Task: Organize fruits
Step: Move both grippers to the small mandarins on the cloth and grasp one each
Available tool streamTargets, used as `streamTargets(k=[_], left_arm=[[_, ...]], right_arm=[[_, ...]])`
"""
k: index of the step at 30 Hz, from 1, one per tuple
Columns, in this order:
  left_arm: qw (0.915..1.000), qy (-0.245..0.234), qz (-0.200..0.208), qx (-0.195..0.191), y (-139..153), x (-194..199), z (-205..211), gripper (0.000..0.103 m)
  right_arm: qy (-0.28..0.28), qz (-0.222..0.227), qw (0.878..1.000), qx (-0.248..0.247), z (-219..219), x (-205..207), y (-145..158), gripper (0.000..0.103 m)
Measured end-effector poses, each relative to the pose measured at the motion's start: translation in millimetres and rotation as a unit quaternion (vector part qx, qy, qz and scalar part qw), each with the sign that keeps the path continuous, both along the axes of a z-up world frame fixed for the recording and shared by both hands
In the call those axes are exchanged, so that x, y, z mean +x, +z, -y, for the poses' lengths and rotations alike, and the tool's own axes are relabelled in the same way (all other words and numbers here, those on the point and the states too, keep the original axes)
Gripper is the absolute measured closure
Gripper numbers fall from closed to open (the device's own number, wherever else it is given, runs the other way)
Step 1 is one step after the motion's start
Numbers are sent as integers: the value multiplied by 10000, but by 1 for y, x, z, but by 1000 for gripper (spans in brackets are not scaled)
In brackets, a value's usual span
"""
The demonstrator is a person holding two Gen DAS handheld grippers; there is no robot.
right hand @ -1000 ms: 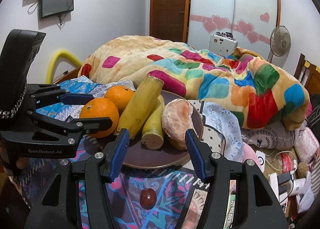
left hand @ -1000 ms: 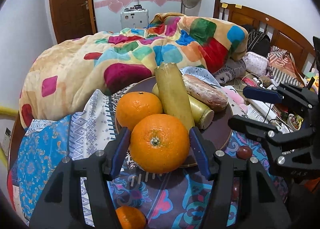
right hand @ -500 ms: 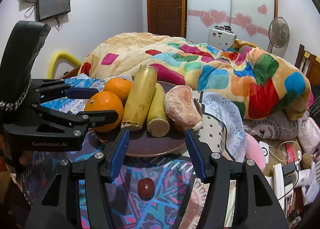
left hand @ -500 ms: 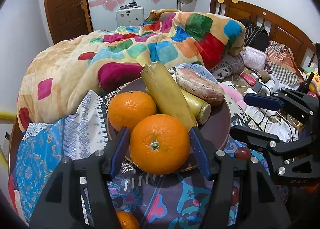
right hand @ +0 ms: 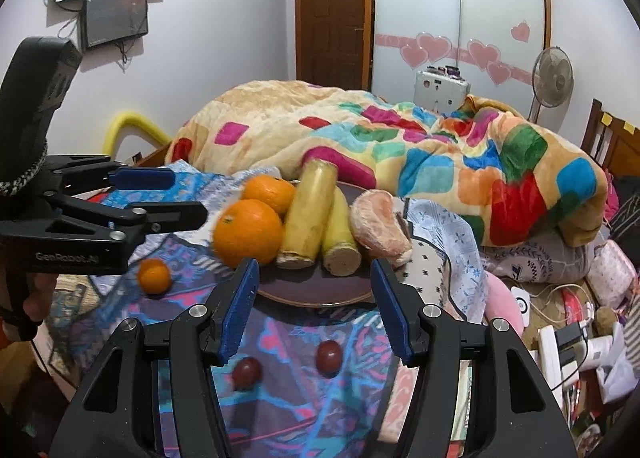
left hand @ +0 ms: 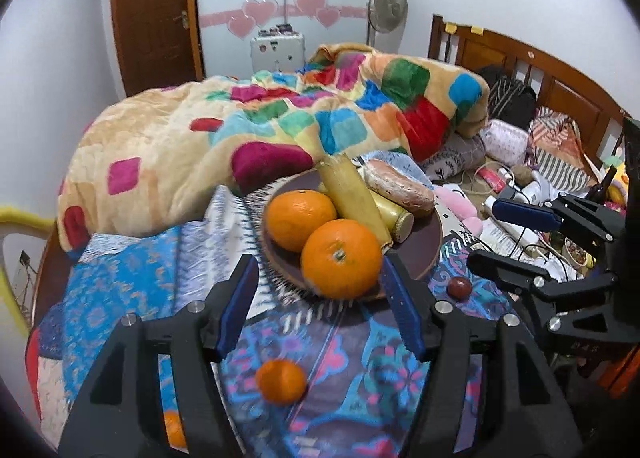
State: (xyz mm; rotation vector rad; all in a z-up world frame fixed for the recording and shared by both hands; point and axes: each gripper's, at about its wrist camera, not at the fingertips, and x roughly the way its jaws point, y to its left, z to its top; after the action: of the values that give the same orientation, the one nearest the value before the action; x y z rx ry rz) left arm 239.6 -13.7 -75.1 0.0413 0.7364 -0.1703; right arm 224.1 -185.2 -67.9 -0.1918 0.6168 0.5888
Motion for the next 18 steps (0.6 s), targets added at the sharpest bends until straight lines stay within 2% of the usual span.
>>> streamTargets(k=[7,9,12,18], left_arm=[[9995,281,155,9,12,-53,-34,35],[9991,375,198,35,13,-68,-46,31],[9982,547,233,92,10,-85,-63,25],[9958,912,36,-6,-8,-106,-103,24]], right_arm=[[113,97,9998,103,-20,-31,15,45],[145,120,9998,104,-28,-38,14,44],[244,69,9996,134,-41,-47,10,44],[431,-171,9988,149,-72,-54,-9,44]])
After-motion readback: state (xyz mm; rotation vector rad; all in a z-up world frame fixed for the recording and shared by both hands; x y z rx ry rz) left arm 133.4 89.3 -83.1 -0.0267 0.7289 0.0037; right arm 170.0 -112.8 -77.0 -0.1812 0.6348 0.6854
